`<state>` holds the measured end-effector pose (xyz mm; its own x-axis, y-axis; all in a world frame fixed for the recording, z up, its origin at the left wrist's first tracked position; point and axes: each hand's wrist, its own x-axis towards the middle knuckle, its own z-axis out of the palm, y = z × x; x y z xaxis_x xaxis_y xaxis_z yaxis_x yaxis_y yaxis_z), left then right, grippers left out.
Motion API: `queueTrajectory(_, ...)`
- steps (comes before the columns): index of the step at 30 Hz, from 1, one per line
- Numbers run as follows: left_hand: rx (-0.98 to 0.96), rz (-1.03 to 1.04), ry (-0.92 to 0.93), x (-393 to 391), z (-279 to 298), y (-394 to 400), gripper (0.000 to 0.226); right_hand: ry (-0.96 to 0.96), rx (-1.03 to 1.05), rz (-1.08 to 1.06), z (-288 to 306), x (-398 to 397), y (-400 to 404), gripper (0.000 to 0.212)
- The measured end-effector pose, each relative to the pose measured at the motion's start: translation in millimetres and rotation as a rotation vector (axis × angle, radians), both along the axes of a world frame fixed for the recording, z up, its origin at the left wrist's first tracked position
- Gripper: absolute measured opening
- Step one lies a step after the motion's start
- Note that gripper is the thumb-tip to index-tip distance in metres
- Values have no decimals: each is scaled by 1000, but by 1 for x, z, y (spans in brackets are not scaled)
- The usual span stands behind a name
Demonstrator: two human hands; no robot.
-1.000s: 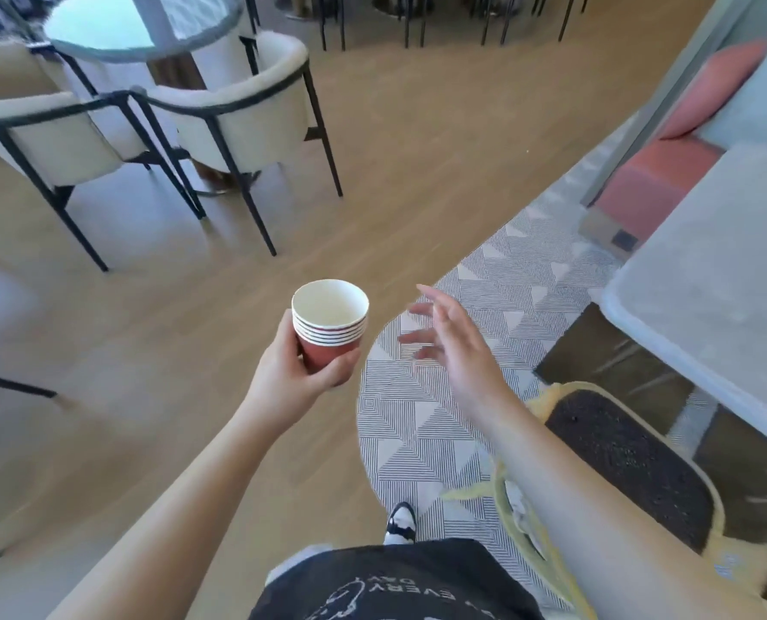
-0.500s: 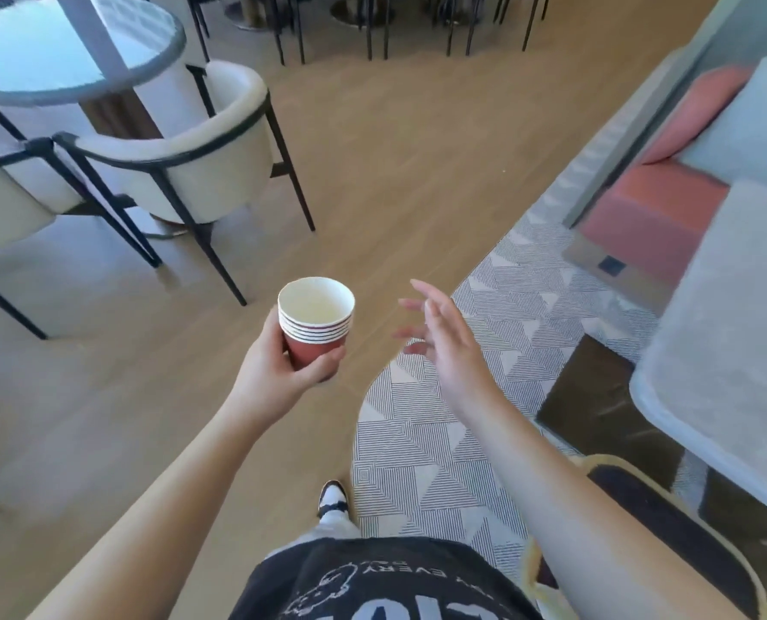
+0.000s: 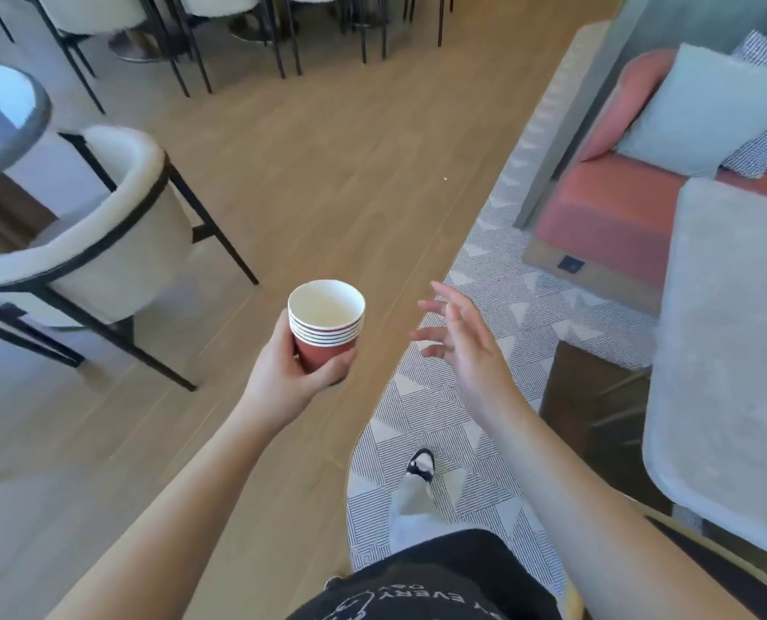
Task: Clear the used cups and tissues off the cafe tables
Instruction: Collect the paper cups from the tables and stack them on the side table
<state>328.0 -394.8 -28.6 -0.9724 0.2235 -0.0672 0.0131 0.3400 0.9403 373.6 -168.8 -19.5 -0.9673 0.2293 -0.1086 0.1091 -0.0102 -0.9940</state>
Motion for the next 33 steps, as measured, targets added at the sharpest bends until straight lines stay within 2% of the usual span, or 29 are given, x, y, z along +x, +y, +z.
queueTrajectory(3, -12, -26, -15, -55, -9, 42, 64, -4, -19, -38, -9, -48, 37, 32)
queueTrajectory(7, 13, -68, -25, -125, -3, 107, 78, -9, -50, -80, -3, -112, 89, 36)
queueTrajectory(11, 33, -83, 1, -189, 13, 154, 68, 0, -55, -81, 14, -171, 135, 33)
queueTrajectory(19, 34, -72, 7, -308, 6, 197, 67, 2, -30, -106, 20, -276, 192, 35)
queueTrajectory(26, 53, -136, -23, -442, -16, 225, 64, -1, 0, -155, 4, -410, 226, 34)
queueTrajectory(33, 79, -205, 1, -589, 6, 264, 60, 73, 29, -209, 24, -546, 245, 33)
